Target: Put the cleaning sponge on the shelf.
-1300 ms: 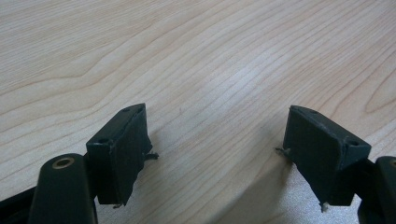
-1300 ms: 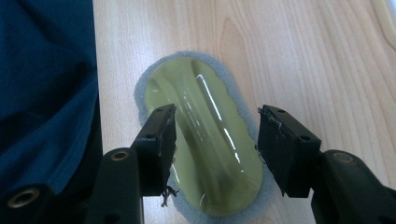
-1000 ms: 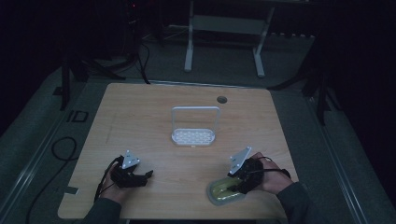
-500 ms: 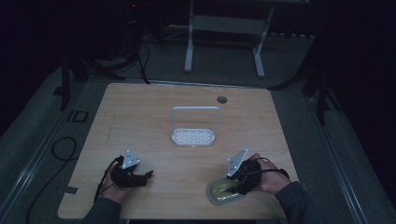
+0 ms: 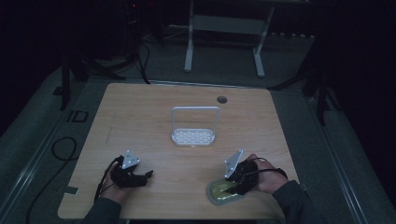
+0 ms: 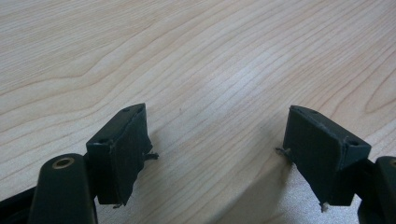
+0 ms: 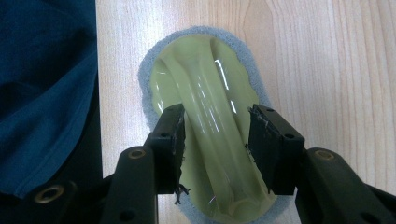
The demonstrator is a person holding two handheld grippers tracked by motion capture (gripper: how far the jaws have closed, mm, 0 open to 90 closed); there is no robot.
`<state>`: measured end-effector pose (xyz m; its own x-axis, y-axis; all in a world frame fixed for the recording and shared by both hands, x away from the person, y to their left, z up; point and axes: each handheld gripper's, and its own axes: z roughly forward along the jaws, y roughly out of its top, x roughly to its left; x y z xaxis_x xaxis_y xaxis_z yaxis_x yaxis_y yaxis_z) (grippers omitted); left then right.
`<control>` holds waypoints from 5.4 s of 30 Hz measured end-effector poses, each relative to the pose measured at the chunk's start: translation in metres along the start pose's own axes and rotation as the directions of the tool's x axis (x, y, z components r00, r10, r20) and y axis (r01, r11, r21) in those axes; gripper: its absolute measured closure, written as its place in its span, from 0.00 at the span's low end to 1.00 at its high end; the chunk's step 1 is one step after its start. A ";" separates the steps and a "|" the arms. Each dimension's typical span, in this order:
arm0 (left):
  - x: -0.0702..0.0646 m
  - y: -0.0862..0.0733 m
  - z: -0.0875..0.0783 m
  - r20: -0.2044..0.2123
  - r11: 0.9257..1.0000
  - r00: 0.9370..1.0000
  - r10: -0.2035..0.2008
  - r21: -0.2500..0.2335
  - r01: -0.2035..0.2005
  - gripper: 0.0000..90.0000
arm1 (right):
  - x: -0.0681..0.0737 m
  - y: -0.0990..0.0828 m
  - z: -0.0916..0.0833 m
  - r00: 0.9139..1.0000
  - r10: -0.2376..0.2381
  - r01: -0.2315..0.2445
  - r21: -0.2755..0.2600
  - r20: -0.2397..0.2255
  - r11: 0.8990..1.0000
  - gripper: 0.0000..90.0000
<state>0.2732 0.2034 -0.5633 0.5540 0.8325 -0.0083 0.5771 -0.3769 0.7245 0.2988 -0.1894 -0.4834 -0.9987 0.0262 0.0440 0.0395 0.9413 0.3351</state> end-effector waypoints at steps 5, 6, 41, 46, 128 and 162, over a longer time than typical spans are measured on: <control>0.000 0.000 0.000 0.000 1.000 1.000 0.000 0.000 0.000 0.25 | 0.000 0.000 0.001 1.000 0.000 0.000 0.000 0.003 1.000 0.63; 0.000 0.000 0.000 0.000 1.000 1.000 0.000 0.000 0.000 0.25 | 0.000 0.000 0.001 1.000 0.000 0.000 0.001 0.003 1.000 0.63; 0.000 0.000 0.000 0.000 1.000 1.000 0.000 0.000 0.000 0.25 | 0.004 0.002 0.000 0.999 -0.035 0.034 0.027 0.032 0.999 0.78; 0.000 0.000 0.000 0.000 1.000 1.000 0.000 0.000 0.000 0.25 | 0.004 0.003 -0.003 0.998 -0.049 0.049 0.017 0.050 0.999 0.78; 0.000 0.000 0.000 0.000 1.000 1.000 -0.001 -0.001 0.001 0.25 | -0.039 0.072 -0.024 0.965 -0.085 0.125 -0.149 0.246 0.981 0.79; 0.000 0.000 0.000 0.000 1.000 1.000 0.001 0.000 -0.001 0.24 | -0.073 0.086 -0.027 0.952 -0.079 0.146 -0.210 0.295 0.967 0.79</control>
<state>0.2733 0.2032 -0.5633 0.5546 0.8321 -0.0076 0.5768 -0.3778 0.7243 0.3762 -0.1196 -0.4326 -0.9636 0.0496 -0.2628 -0.1007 0.8431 0.5283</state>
